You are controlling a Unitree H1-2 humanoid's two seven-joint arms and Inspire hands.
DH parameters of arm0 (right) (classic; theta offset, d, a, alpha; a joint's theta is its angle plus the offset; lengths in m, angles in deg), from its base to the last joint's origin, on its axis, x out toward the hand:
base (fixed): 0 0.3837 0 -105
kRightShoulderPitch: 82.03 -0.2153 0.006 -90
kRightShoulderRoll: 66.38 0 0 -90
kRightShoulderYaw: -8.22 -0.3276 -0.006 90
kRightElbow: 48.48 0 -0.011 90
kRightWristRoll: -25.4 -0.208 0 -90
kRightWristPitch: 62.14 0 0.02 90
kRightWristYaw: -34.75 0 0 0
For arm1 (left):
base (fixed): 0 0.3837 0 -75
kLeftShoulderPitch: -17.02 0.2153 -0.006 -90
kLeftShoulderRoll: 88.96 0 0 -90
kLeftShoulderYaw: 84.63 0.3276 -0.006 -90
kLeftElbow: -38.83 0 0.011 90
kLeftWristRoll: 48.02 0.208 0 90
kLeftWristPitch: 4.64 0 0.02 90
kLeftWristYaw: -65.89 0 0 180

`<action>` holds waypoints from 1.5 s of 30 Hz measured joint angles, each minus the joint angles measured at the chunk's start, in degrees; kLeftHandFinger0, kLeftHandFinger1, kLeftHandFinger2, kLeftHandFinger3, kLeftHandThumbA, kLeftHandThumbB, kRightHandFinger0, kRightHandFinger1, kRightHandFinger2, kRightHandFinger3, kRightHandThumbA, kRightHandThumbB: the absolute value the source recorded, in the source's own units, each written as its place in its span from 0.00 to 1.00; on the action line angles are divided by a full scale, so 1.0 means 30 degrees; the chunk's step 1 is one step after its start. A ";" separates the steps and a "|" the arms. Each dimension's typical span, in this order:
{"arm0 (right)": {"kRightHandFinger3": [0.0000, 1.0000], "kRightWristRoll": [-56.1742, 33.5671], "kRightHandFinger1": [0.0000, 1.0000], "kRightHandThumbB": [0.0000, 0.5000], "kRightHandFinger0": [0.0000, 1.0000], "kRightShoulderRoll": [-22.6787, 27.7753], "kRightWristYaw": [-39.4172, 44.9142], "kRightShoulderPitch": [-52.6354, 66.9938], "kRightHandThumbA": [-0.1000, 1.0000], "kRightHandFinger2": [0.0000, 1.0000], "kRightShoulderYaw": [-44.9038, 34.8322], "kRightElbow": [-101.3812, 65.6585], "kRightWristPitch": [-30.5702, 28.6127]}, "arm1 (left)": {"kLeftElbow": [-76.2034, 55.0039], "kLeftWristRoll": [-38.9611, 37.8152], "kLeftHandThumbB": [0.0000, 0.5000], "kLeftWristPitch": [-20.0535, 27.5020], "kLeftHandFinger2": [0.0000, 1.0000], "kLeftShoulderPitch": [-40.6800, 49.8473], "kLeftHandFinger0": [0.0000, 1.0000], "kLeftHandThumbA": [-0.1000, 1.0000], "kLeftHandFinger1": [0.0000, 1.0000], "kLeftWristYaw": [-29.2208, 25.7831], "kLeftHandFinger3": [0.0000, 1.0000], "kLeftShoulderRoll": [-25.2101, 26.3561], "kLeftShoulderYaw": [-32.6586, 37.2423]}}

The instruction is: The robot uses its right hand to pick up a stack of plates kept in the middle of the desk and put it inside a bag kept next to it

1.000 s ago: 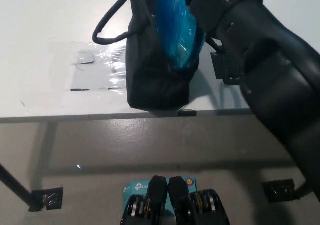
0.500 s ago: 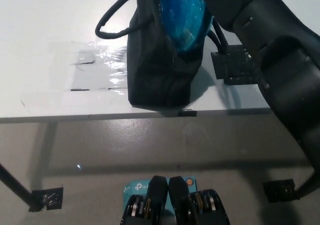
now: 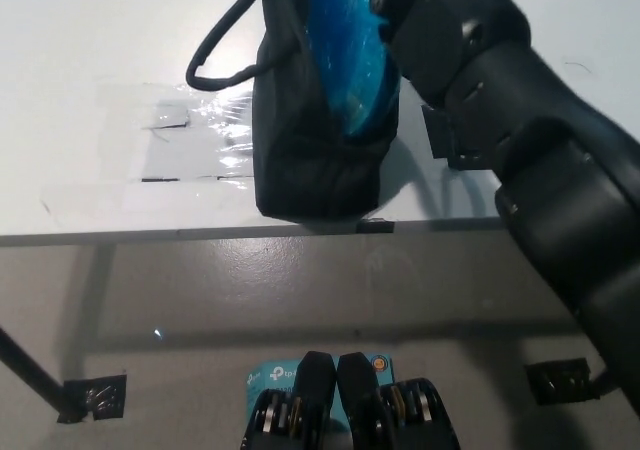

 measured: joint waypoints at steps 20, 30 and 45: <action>1.00 -0.0723 1.00 0.60 1.00 -0.0870 -0.4999 0.3718 0.80 1.00 -0.3185 -0.1008 -0.2021 | 0.0004 0.0193 0.03 -0.0005 0.85 -0.0236 0.80 0.00 0.83 0.0400 0.92 -0.0045 0.0739; 1.00 0.0217 1.00 0.95 1.00 -0.0530 -0.5339 0.3847 1.00 1.00 -0.0537 -0.1083 -0.3150 | 0.0402 0.0147 0.03 -0.0005 0.87 -0.0166 0.81 0.00 0.84 0.0468 0.91 -0.0126 0.0878; 1.00 0.0909 1.00 0.52 1.00 -0.0569 -0.8799 0.3868 1.00 1.00 0.0117 -0.0811 -0.4909 | 0.0360 0.0492 0.00 -0.0006 0.85 -0.0038 0.79 0.00 0.83 0.0534 0.88 -0.0062 0.2216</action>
